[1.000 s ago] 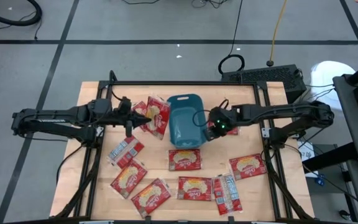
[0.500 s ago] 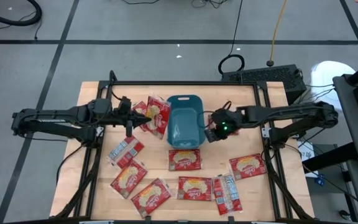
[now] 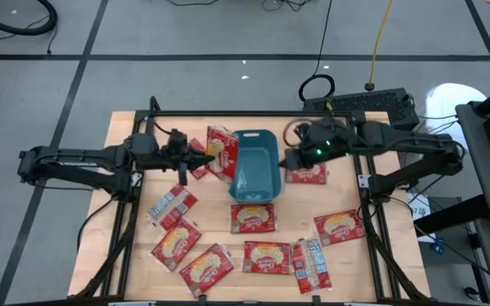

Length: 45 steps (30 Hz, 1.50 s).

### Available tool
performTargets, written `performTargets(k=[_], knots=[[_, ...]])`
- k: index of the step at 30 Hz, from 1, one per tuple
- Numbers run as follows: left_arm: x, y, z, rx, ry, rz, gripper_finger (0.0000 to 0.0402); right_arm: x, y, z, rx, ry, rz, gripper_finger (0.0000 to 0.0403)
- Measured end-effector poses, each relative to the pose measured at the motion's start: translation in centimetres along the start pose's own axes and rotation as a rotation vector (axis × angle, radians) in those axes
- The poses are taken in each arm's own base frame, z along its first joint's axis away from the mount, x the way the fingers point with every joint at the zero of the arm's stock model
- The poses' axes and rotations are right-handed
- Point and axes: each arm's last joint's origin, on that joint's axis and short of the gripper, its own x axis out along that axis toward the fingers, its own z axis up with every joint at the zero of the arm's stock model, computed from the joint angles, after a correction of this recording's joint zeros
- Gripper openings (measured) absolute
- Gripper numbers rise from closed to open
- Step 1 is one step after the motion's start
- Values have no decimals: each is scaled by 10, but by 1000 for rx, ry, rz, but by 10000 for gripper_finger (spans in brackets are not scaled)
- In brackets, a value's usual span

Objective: Sort popcorn bags into baskets
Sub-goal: Put the red popcorn bag into the blue bin

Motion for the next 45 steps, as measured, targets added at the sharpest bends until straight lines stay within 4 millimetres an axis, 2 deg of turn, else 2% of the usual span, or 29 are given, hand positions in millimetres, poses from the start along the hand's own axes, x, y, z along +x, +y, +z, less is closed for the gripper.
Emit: performTargets(k=[5,8,10,13,18,22,27,32,39,45], knots=[[18,-2,-8,47,12,-25,26,-9,37,33,-140,-74,37,5],[26,-4,-16,70,47,-29,26,-13,57,48,-234,-155,148,28],[31,-5,-21,75,67,-32,26,-18,62,60,-239,-175,255,55],[35,-6,-26,78,94,-34,26,-18,59,74,-181,-111,349,106],[39,-7,-32,88,121,-29,26,13,46,78,-119,23,255,192],[41,-6,-35,90,135,-23,26,35,45,77,-179,60,233,225],[40,-4,-37,88,165,-7,26,64,36,75,-166,174,177,231],[39,-2,-41,83,210,18,26,67,32,66,-292,176,95,231],[39,-1,-42,82,220,24,26,67,22,61,-378,202,-31,231],[41,1,-44,88,218,58,26,79,25,60,-479,115,0,231]])
